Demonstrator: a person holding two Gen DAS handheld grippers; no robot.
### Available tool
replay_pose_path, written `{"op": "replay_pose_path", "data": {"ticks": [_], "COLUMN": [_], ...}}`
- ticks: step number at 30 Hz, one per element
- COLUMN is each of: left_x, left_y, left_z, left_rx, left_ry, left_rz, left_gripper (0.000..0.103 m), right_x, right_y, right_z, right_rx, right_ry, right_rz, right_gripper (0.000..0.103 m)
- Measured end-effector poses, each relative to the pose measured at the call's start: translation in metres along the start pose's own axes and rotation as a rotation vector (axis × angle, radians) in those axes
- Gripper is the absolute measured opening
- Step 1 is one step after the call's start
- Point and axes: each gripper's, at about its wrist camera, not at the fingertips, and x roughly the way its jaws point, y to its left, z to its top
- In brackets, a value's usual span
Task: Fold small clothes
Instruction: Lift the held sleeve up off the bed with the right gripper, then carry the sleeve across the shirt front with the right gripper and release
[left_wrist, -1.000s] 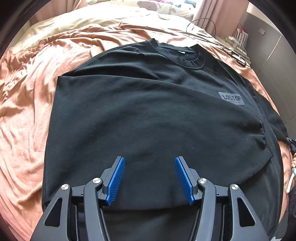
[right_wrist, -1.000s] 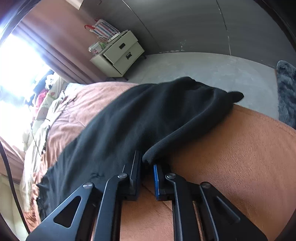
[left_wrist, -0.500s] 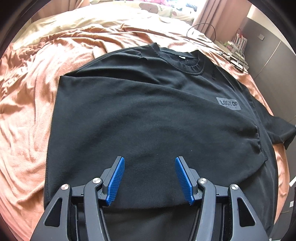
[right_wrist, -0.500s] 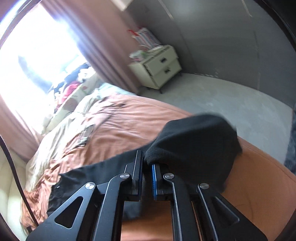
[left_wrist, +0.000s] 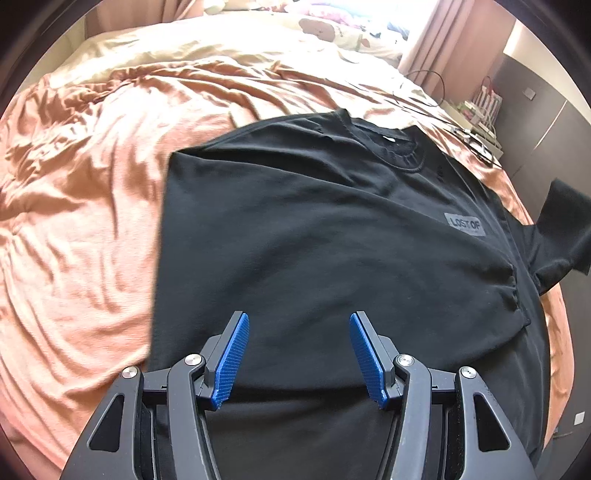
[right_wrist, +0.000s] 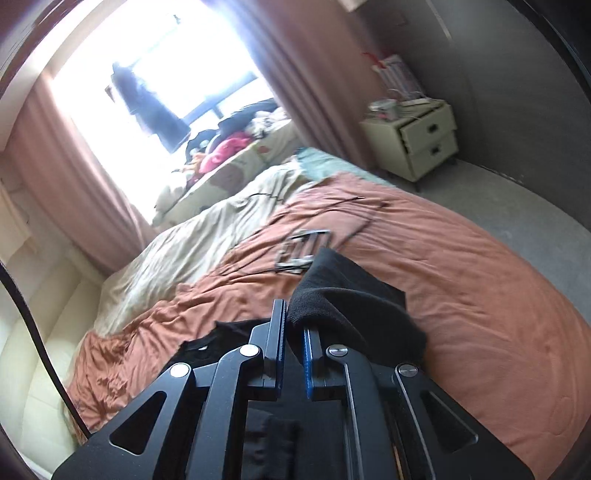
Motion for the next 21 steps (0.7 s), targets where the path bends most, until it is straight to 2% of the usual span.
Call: {"op": "replay_pose_path", "data": {"ticks": [8, 14, 21], "left_x": [-0.018, -0.028, -0.038], "left_y": [0.02, 0.035, 0.042], "left_z": [-0.004, -0.01, -0.016], "left_rx": [0.007, -0.016, 0.011], "left_ry": [-0.029, -0.029, -0.047], "left_rz": [0.012, -0.007, -0.003], "left_gripper": [0.059, 0.059, 0.059], "right_x": [0.026, 0.058, 0.097], "right_y": [0.037, 0.066, 0.09], "right_z": [0.003, 0.001, -0.019], "right_rx": [-0.045, -0.076, -0.1], "right_ry": [0.05, 0.093, 0.163], "right_rz": [0.082, 0.128, 0.171], "right_gripper": [0.005, 0.004, 0.004]}}
